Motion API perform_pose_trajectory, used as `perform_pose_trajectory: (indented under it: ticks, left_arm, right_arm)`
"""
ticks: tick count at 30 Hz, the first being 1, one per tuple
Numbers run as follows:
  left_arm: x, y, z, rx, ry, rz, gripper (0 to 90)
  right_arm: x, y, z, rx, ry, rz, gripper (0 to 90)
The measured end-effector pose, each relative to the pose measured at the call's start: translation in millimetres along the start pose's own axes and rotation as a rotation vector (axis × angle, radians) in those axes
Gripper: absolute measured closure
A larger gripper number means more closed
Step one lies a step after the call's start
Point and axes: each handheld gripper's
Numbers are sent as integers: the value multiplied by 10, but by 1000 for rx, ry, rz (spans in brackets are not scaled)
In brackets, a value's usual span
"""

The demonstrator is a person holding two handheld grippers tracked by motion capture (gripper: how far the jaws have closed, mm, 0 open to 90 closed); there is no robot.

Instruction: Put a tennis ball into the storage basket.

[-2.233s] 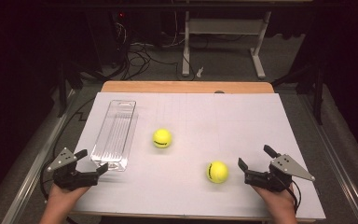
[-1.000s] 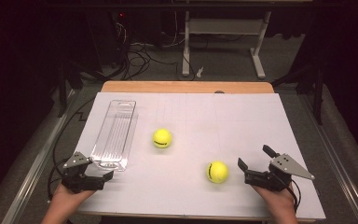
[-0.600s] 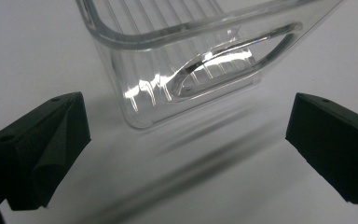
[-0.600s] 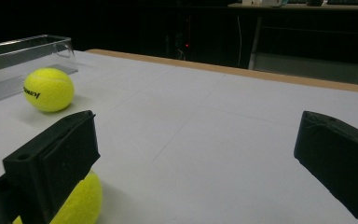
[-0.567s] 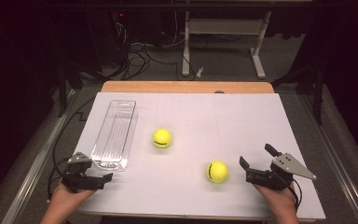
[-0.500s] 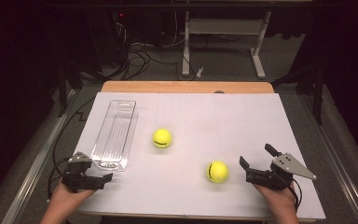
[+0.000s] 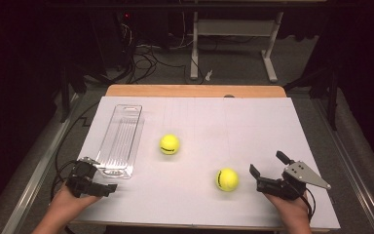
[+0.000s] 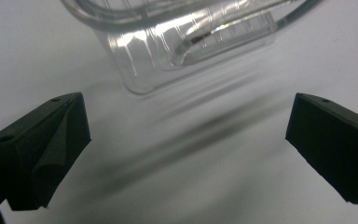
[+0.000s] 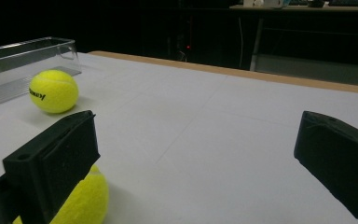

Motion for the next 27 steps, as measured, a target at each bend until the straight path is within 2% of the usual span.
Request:
perform_pose_trajectory:
  ticks: [4, 13, 17, 27]
  left_arm:
    - [29, 11, 0, -28, 16, -42, 7]
    - [24, 37, -40, -55, 36, -104, 5]
    - [10, 62, -29, -59, 42, -148, 5]
    - [15, 45, 17, -26, 85, -226, 5]
  right_arm:
    - [4, -1, 3, 4, 2, -3, 4]
    - [39, -6, -6, 1, 1, -11, 4]
    - [45, -2, -18, -7, 1, -11, 4]
    - [43, -10, -23, -10, 4, -18, 4]
Point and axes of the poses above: each handheld gripper's, and its own axes: x roughly forward along the jaws, y roughly out of its top, z roughly to its right, and after that the axes turned 5 degrees about z, right-handed
